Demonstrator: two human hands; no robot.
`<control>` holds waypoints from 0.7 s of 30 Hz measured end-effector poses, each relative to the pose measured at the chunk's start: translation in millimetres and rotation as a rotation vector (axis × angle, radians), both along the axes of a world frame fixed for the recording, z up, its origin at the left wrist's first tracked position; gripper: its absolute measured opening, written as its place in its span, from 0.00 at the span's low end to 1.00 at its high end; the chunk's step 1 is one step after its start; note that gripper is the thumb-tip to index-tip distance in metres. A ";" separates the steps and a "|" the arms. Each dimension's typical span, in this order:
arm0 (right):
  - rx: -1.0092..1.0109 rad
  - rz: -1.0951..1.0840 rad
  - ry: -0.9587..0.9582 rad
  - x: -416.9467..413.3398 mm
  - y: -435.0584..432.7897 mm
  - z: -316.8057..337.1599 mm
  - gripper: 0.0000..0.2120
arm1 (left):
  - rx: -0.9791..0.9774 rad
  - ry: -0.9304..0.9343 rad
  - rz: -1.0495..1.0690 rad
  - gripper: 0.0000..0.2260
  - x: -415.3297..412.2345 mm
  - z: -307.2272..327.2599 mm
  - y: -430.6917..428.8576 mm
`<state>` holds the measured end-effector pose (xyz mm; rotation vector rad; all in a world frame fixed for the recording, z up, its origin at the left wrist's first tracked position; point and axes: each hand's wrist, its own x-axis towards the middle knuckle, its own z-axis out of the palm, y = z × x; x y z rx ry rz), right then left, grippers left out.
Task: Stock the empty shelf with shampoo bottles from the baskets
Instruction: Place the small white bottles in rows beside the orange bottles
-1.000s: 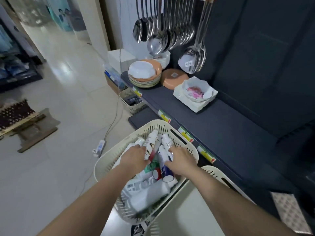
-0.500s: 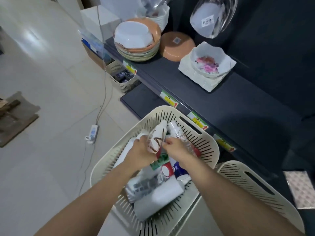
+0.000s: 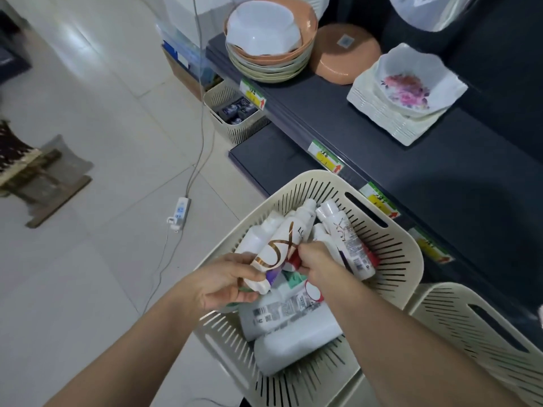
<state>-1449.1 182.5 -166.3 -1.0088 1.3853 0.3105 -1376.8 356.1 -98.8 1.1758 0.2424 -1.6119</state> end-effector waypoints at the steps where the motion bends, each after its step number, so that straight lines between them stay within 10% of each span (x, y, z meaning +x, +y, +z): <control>1: 0.030 -0.012 -0.023 -0.9 -1.7 0.7 0.09 | -0.016 0.015 -0.011 0.18 1.3 -0.2 1.4; 13: 0.305 -0.137 -0.443 -56.8 -11.6 60.2 0.11 | -0.172 -0.002 -0.042 0.37 -20.8 18.9 -7.3; 21: 0.113 -0.146 -0.634 -124.7 -25.9 107.4 0.08 | -0.193 -0.194 0.145 0.19 -91.2 75.4 -36.6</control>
